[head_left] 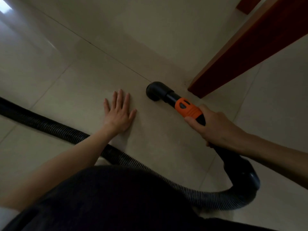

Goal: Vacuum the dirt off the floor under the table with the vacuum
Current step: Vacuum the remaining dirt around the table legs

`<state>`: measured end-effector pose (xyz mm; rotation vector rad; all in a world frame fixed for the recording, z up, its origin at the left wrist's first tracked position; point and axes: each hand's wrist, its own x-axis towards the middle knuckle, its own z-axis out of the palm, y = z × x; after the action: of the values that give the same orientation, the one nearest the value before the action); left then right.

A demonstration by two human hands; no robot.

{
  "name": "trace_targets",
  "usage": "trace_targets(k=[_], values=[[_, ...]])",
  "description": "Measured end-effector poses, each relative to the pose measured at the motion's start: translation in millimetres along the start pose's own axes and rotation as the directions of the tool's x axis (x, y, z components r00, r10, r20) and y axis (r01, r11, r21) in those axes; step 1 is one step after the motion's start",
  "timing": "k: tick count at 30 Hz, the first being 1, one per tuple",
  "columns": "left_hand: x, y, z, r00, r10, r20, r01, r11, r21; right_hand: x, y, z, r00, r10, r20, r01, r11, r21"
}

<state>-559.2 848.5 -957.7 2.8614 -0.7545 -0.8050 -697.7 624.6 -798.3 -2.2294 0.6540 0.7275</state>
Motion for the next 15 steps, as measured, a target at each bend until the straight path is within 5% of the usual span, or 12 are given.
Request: trace_targets(k=[9, 15], values=[[15, -1, 8, 0.999, 0.005, -0.040, -0.005, 1.000, 0.006, 14, -2, 15, 0.991, 0.068, 0.118, -0.103, 0.944, 0.314], [14, -2, 8, 0.999, 0.017, -0.043, -0.017, 1.000, -0.003, 15, -10, 9, 0.915, 0.053, 0.401, -0.300, 0.753, 0.585]])
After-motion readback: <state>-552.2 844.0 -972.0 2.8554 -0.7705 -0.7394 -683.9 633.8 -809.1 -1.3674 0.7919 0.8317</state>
